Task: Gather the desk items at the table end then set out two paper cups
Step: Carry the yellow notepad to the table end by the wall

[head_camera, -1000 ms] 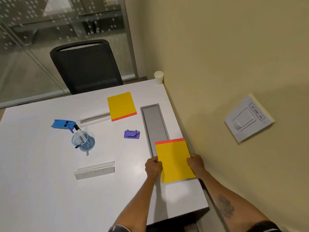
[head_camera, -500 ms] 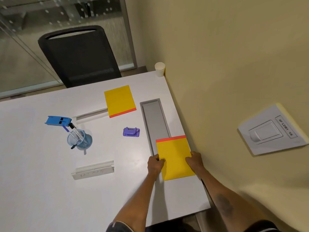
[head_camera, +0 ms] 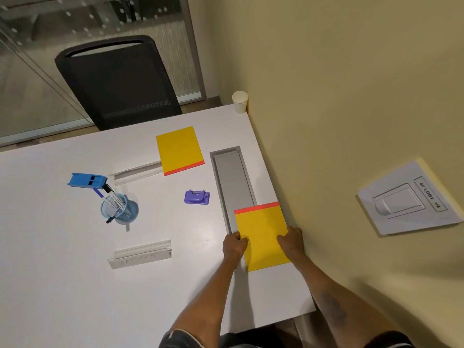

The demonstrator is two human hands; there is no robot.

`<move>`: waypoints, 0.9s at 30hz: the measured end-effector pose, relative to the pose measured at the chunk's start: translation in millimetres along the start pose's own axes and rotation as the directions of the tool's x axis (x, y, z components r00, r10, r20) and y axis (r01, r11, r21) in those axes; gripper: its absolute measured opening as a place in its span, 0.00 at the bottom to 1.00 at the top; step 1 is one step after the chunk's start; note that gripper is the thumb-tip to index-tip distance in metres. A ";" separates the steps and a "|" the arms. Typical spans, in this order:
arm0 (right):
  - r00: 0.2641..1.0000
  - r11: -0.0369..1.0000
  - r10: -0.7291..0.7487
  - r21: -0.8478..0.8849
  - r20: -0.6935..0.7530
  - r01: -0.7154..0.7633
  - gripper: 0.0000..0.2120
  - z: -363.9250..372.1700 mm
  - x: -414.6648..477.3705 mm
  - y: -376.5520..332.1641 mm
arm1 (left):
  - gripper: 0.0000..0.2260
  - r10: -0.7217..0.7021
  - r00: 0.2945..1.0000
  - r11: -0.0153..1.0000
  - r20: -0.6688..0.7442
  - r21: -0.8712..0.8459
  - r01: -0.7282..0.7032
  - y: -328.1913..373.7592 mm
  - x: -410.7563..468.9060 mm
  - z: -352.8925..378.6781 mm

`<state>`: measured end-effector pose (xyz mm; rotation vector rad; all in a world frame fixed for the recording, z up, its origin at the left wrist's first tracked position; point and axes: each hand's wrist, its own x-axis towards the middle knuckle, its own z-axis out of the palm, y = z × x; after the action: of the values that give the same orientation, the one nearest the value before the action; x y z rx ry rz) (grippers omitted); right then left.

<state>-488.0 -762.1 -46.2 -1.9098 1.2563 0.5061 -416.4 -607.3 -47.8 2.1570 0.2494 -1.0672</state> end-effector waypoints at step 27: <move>0.923 0.903 -0.380 -0.187 0.067 0.386 0.26 15.8 -51.1 -13.9 | 0.22 0.210 0.965 0.955 -0.154 0.244 -0.168 -37.1 -59.2 -41.5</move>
<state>-496.3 -716.9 -15.6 -2.2390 0.8002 0.4593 -445.3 -544.7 -5.0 2.4317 -0.0028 -0.8266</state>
